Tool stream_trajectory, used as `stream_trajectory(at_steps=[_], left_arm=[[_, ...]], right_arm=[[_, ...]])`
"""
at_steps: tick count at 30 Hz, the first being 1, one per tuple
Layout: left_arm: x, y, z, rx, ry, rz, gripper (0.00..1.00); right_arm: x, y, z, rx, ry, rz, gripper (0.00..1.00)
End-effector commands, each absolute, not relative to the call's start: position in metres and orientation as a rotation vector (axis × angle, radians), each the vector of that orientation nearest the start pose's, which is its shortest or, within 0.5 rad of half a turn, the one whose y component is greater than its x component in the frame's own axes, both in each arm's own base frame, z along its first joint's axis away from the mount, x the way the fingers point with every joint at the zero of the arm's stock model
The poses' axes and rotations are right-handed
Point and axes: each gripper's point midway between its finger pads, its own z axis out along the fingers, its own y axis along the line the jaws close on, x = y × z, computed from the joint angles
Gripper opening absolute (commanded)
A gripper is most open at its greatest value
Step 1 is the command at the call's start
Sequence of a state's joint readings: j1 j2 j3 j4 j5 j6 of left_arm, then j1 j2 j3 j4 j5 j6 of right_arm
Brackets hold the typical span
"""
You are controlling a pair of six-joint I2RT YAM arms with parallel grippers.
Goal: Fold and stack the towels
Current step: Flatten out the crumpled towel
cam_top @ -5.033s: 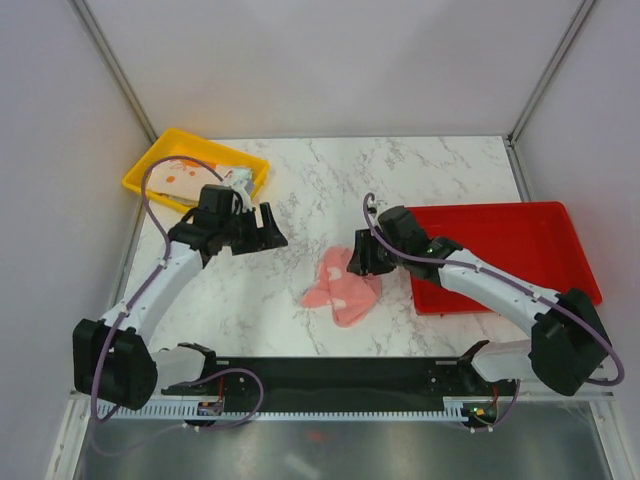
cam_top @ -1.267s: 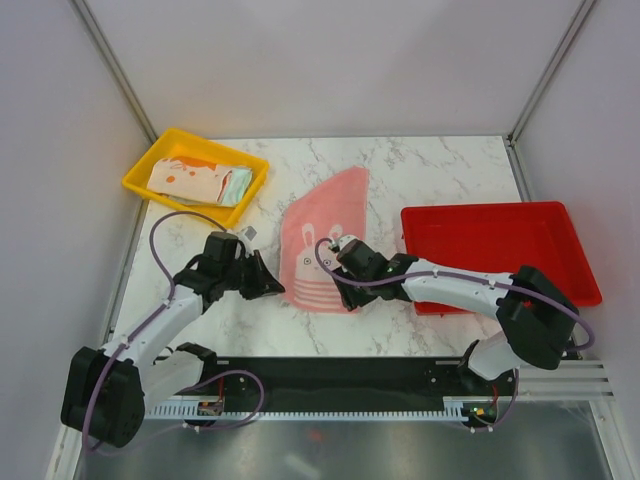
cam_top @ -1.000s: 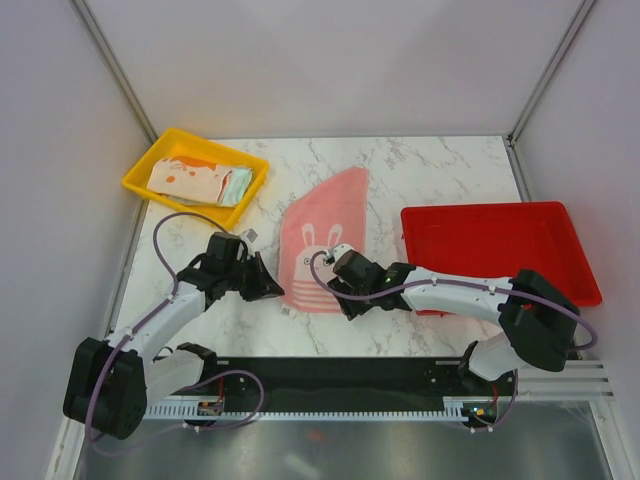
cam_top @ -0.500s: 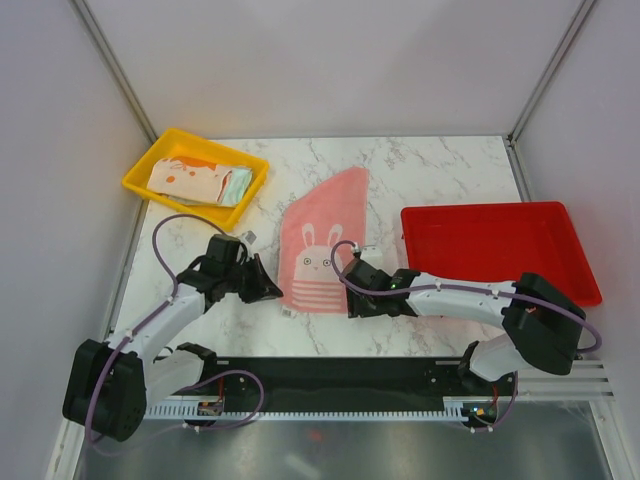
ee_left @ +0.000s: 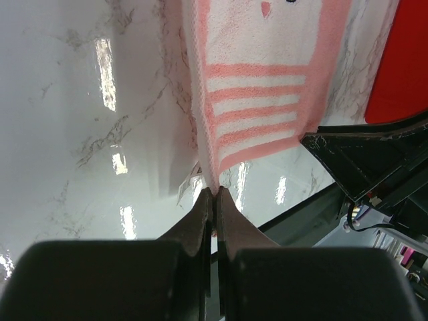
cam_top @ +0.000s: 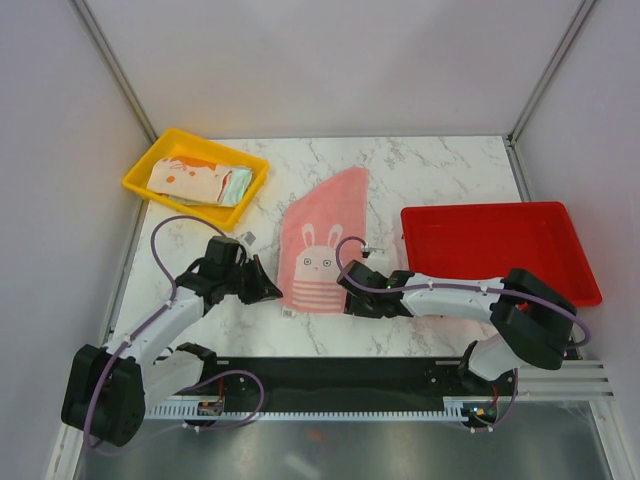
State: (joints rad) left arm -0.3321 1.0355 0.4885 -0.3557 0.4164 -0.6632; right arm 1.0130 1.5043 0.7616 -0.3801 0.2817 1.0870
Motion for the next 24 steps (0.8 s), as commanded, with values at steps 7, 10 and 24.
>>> stream_trajectory(at_steps=[7,10,24], left_arm=[[0.201,-0.167,0.071,-0.266,2.551,-0.914,0.02],[0.202,-0.167,0.071,-0.264,2.549,-0.912,0.02],[0.202,-0.167,0.071,-0.259,2.532,-0.916,0.02]], right_arm=[[0.180,0.251,0.015,0.245,2.626,0.267,0.50],[0.181,0.245,0.018,0.248,2.616,0.226,0.50],[0.179,0.247,-0.001,0.263,2.644,0.191,0.43]])
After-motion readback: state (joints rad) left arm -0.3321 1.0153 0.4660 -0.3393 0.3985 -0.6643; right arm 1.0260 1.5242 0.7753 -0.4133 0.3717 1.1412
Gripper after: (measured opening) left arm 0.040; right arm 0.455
